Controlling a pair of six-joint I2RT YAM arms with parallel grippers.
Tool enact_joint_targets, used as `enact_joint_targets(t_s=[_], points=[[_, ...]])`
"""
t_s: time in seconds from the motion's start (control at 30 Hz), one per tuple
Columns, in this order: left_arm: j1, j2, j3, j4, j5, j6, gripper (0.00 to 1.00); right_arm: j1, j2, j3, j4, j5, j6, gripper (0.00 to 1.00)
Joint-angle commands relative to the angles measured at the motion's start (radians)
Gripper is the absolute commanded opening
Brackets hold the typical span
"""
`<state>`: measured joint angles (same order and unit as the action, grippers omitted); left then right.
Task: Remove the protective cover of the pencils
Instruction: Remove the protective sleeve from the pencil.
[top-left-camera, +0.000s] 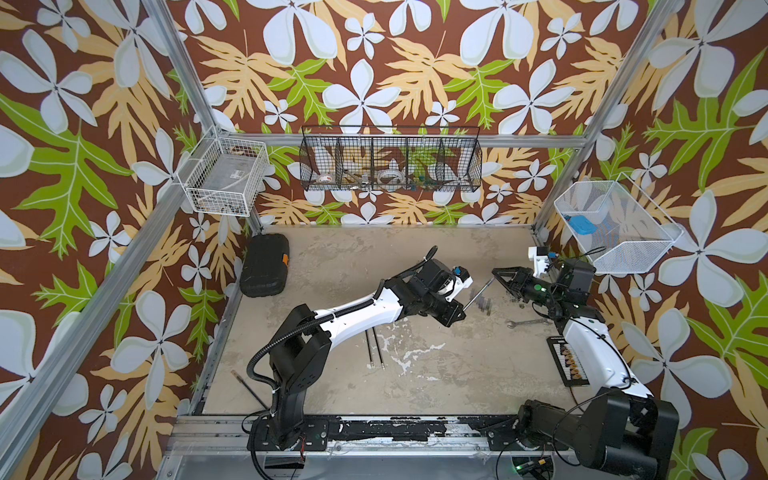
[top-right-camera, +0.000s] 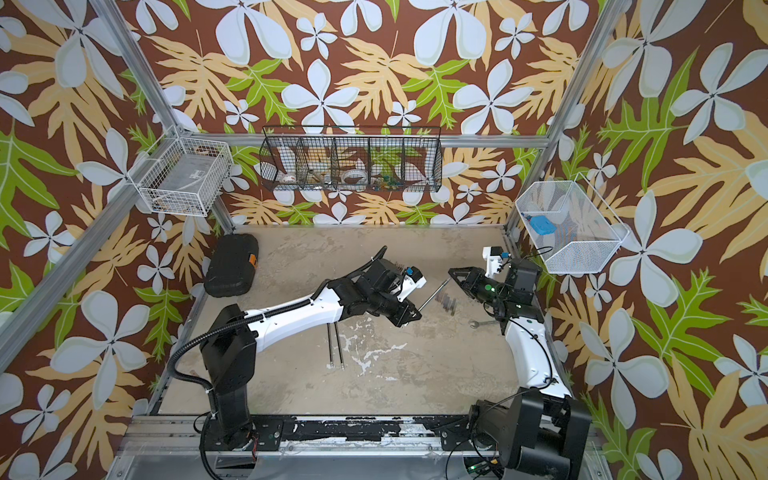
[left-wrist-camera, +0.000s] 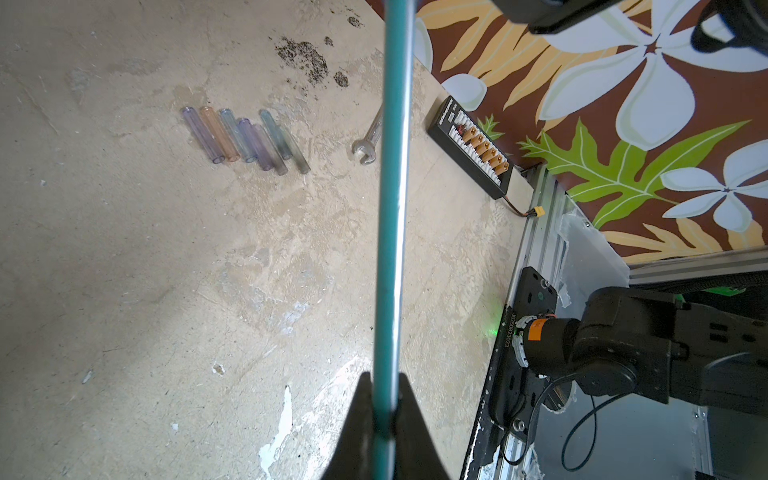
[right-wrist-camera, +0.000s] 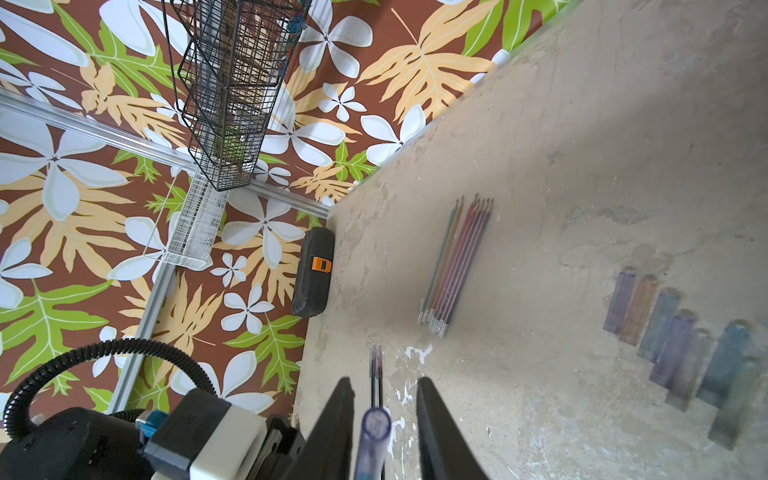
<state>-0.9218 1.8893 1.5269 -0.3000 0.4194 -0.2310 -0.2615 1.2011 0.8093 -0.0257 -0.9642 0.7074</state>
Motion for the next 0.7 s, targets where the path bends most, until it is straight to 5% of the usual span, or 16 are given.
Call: enact_joint_targets(t_s=[0.0,0.67], points=[[-0.001,0.004,0.009,-0.003,0.005,0.002,0.0,0.0,-0.003,-0.011,0.048,-0.013,0.025,0.26],[-0.002,0.019,0.015,-0.01,0.021,0.02,0.0,0.002,-0.015,-0.049,0.091,-0.061,0.07,0.25]])
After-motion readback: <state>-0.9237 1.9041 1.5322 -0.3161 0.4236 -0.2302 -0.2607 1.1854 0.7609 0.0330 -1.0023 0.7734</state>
